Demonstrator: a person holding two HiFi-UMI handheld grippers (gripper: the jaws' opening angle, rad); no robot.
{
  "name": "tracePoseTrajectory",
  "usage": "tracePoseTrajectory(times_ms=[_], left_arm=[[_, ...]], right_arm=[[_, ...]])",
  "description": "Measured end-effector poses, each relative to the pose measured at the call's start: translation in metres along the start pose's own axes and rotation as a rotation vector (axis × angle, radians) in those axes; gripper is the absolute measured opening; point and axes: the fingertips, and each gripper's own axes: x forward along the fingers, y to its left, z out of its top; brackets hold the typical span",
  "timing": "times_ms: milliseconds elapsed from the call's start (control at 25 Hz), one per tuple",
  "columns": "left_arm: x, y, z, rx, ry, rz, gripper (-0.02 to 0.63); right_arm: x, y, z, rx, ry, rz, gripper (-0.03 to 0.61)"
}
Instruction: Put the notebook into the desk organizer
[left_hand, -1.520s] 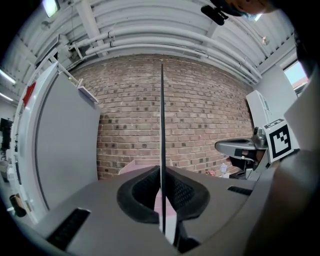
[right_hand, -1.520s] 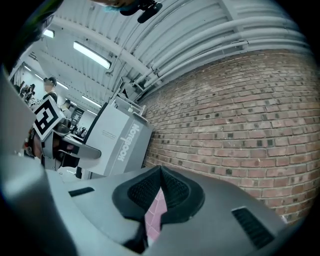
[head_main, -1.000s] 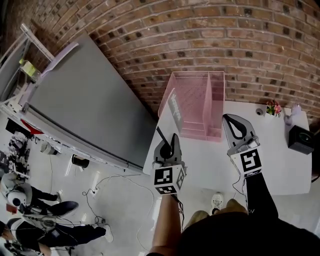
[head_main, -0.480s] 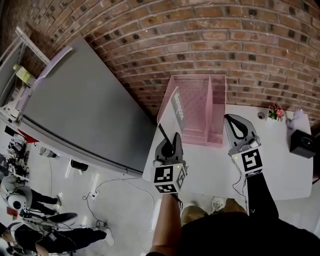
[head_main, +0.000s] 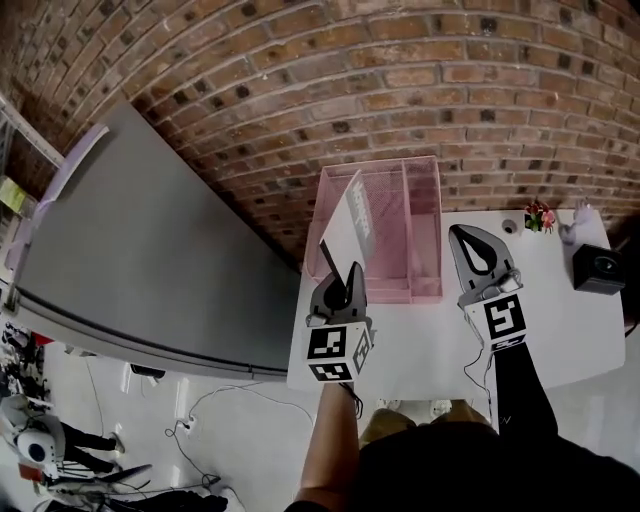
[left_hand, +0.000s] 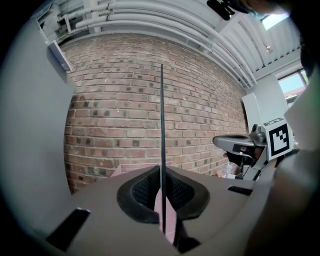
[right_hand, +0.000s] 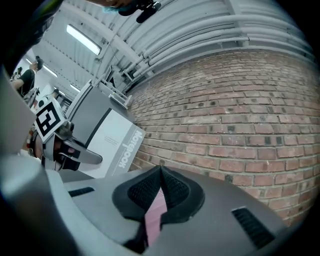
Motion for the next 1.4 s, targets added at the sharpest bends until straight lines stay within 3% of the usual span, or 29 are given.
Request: tracePoseTrajectory(times_ms=[240,560,680,880,1120,1400], left_arm=[[0.031,0.016,-0.001,0.018,0.038,-0.094,0.020],[0.063,0.016,-0.009,-0.073,0.088,-0.286,0.020],[0.074,0.012,-0.020,-0.113,0.154,-0.362,0.021],[0.086,0.004,-0.042,-0.060,0.261,-0.428,0.020],[0.086,-0.004,-0.041,-0.217,0.282,-0.549,0.020],[0.098,0.013,-0.061,-0.196,0.385,-0.472,0.020]], right_arm=[[0.018,0.002,-0.004,-0.024,0.051,-0.066,0.021],[0.028,-0.004,-0.008,-0.050,0.102,-0.155,0.021],[0.028,-0.004,-0.017,-0.066,0.117,-0.169,0.021],[0.024,-0.005,-0.018,-0.055,0.140,-0.217,0.021],[0.018,-0.001,-0.032,-0.088,0.166,-0.220,0.021],[0.020,0.000,-0.021,-0.070,0.174,-0.260,0.021]])
